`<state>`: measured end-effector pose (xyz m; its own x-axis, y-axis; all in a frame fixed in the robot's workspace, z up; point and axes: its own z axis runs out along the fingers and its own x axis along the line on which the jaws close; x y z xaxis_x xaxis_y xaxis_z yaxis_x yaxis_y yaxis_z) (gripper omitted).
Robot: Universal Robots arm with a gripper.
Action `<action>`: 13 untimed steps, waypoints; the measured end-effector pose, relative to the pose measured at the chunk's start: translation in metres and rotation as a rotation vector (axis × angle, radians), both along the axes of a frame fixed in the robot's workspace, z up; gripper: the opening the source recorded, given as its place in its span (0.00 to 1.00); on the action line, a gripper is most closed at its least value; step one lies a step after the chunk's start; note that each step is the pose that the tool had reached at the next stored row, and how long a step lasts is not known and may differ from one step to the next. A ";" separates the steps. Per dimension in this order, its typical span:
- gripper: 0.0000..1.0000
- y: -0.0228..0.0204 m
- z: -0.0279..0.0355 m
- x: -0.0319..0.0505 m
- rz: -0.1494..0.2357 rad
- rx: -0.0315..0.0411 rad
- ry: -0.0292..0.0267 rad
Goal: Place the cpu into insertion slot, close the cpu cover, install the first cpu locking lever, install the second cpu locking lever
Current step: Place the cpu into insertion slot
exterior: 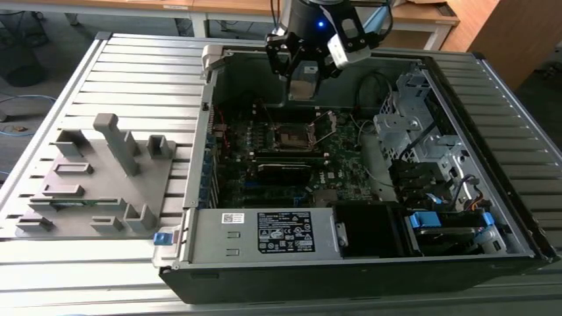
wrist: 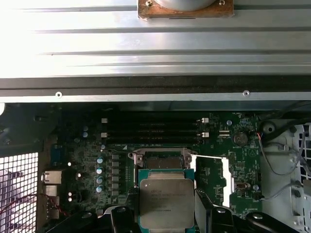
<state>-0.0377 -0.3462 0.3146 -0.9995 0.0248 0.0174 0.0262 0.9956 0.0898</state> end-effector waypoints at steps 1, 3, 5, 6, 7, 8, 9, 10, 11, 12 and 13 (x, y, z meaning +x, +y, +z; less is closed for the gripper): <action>0.54 0.0000 -0.0004 0.0000 0.000 -0.0002 0.0001; 0.54 0.0000 -0.0016 0.0000 0.000 -0.0004 0.0002; 0.54 0.0000 -0.0031 0.0000 0.000 -0.0004 0.0002; 0.54 -0.0001 -0.0039 0.0000 0.000 -0.0004 0.0002; 0.54 0.0000 -0.0047 0.0000 0.000 -0.0004 0.0002; 0.54 0.0000 -0.0054 0.0000 0.000 -0.0003 0.0002; 0.54 0.0000 -0.0060 0.0000 0.000 -0.0004 0.0002; 0.54 0.0000 -0.0065 0.0000 0.000 -0.0005 0.0003; 0.54 0.0000 -0.0069 0.0000 0.000 -0.0005 0.0002; 0.54 0.0000 -0.0073 0.0000 0.000 -0.0006 0.0003; 0.54 0.0000 -0.0074 0.0000 0.000 -0.0006 0.0003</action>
<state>-0.0377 -0.3462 0.3072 -0.9995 0.0248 0.0177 0.0262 0.9957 0.0892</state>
